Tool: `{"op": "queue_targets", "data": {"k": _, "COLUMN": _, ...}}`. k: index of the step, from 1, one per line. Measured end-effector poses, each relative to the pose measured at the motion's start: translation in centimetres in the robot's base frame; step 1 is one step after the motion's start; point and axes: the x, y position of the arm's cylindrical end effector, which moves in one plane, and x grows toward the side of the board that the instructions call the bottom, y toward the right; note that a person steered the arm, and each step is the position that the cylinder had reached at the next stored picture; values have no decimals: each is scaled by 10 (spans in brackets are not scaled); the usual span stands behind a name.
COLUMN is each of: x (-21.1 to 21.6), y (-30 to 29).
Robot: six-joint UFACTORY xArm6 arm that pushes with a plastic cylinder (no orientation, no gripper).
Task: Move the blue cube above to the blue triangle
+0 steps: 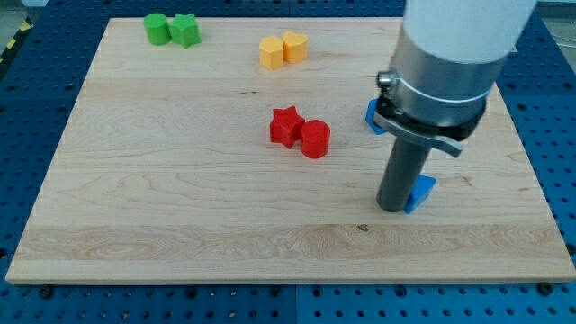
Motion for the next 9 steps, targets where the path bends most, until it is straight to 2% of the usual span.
{"op": "queue_targets", "data": {"k": 2, "x": -17, "y": 18}}
{"op": "queue_targets", "data": {"k": 3, "x": -54, "y": 17}}
{"op": "queue_targets", "data": {"k": 7, "x": -154, "y": -53}}
{"op": "queue_targets", "data": {"k": 9, "x": -156, "y": -9}}
